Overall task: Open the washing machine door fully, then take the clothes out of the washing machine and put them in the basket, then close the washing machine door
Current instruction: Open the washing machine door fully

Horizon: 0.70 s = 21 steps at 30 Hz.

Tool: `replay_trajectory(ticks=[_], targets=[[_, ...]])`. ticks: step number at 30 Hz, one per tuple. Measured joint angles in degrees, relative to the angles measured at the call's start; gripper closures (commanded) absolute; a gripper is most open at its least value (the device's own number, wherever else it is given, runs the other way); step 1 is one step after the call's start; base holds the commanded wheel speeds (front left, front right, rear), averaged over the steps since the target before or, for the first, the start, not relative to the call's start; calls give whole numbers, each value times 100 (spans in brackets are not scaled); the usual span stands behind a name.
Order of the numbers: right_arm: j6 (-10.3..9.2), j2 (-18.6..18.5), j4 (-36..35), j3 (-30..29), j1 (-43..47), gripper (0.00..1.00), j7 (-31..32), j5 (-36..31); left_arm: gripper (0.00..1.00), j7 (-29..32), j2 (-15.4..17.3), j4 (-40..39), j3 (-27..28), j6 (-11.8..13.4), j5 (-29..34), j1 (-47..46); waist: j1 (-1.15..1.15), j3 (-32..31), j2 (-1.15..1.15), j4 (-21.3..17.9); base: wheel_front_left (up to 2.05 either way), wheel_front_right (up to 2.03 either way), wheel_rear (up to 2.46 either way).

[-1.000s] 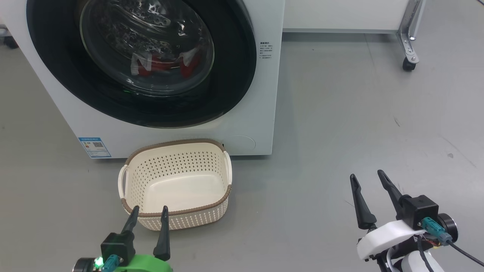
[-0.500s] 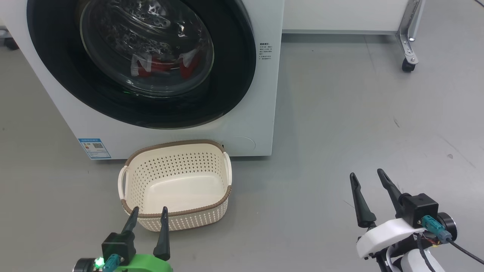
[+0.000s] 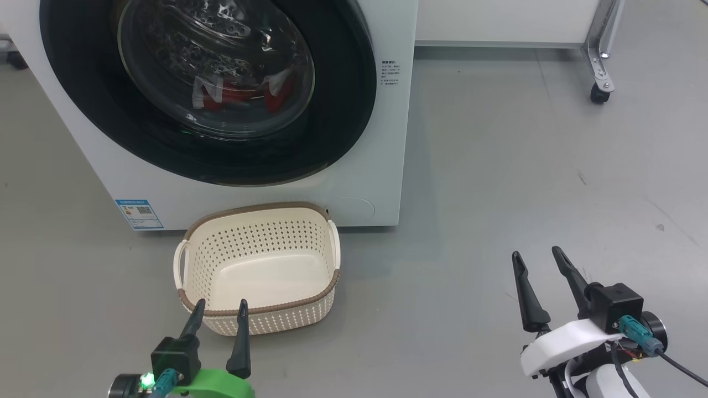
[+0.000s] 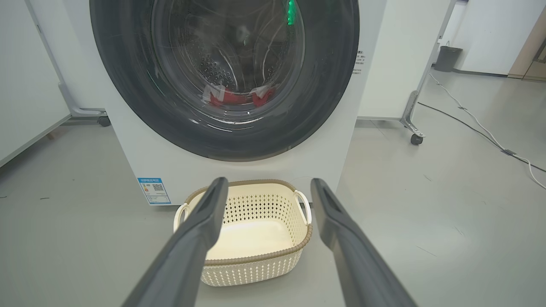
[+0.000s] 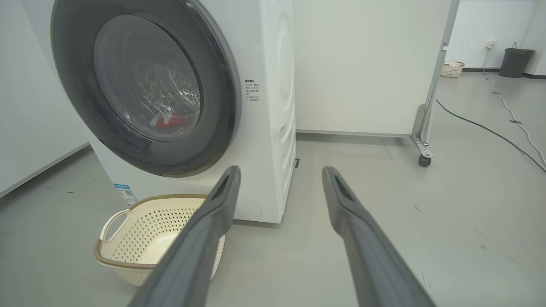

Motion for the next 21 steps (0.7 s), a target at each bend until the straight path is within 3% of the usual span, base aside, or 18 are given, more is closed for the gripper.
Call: replay_trajectory(ticks=[7,8,10,11,21], targets=[[2,-10,-99,-48,-45,0,-5,25,0,0,0,-23,-15,1,1,-29,0,138,0,31,0,0,0],[11,-15,-129,-54,-79,10,-7,25,0,0,0,-27,-16,1,1,-38,0,170,0,36,0,0,0],[23,-42,-211,-58,-164,90,-25,24,0,0,0,-36,-16,1,3,-80,0,241,0,48,0,0,0],[55,-55,-266,-67,-208,100,-33,25,0,0,0,-51,-16,1,7,-118,0,283,0,54,0,0,0],[365,-220,-637,-93,-778,100,-47,156,0,0,0,-261,-30,3,10,-437,0,822,0,136,0,0,0]])
